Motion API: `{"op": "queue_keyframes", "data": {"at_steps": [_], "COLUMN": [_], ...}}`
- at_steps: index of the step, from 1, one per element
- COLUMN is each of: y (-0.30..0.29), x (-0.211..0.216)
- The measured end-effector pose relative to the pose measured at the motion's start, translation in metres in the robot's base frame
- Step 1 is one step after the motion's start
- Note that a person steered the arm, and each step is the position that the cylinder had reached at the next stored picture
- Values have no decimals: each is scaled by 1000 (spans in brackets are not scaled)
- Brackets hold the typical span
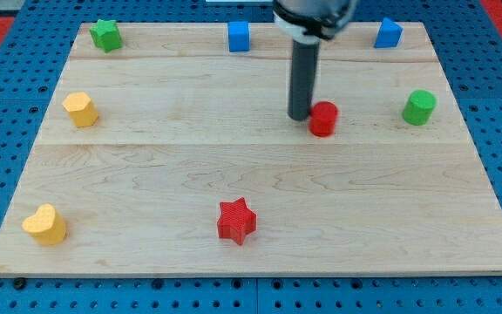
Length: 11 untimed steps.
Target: Slide the red circle towards the bottom right of the board
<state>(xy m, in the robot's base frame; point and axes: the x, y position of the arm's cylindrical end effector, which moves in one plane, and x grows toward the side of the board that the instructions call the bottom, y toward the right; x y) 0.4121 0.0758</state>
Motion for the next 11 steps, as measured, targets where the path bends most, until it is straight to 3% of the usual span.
{"op": "queue_keyframes", "data": {"at_steps": [1, 2, 3, 5, 7, 10, 11], "y": [9, -3, 25, 35, 58, 88, 88], "x": [15, -22, -17, 50, 24, 97, 102]}}
